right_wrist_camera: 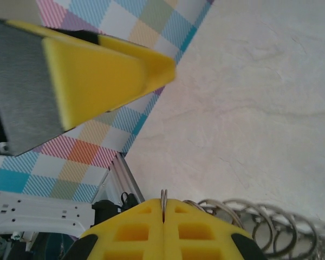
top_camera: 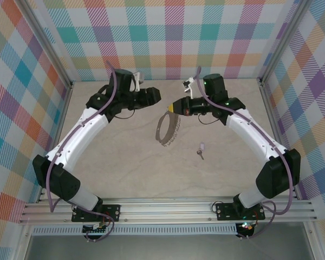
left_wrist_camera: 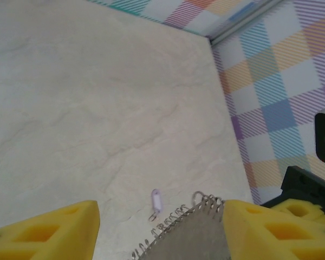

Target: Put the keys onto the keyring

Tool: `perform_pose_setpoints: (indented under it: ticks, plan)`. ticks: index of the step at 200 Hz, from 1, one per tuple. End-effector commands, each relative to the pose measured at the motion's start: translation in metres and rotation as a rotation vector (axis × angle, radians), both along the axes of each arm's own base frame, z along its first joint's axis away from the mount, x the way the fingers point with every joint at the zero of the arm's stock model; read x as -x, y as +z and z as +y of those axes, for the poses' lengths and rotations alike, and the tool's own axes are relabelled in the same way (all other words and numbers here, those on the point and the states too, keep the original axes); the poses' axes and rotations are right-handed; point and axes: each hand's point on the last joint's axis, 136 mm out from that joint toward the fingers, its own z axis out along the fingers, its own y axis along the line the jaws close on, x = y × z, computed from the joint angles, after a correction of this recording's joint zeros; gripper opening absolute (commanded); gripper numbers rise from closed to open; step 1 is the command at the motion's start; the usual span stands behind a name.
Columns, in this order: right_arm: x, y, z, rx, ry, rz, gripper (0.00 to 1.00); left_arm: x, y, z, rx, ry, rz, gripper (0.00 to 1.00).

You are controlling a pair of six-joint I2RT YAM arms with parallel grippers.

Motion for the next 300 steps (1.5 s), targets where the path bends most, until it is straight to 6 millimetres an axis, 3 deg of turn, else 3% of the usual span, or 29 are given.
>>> perform_pose_setpoints:
  ticks: [1, 34, 76, 139, 183, 300]
  plan:
    - [0.017, 0.049, -0.005, -0.058, 0.061, -0.137, 0.0, 0.011, 0.027, -0.019, 0.032, -0.135, -0.071, 0.56]
    - [0.017, 0.07, -0.007, -0.073, 0.046, -0.185, 0.0, 0.014, 0.052, -0.031, 0.082, -0.219, -0.127, 0.45]
    - [0.011, 0.085, -0.011, -0.088, 0.029, -0.208, 0.0, 0.024, 0.085, -0.038, 0.145, -0.294, -0.209, 0.42]
    - [0.007, 0.108, -0.02, -0.176, 0.033, -0.215, 0.0, 0.046, 0.117, -0.049, 0.255, -0.413, -0.257, 0.38]
    - [0.005, 0.124, -0.022, -0.235, 0.048, -0.221, 0.0, 0.05, 0.118, -0.05, 0.265, -0.43, -0.251, 0.34]
    - [0.004, 0.136, -0.023, -0.296, 0.076, -0.21, 0.0, 0.047, 0.131, -0.06, 0.368, -0.459, -0.251, 0.33]
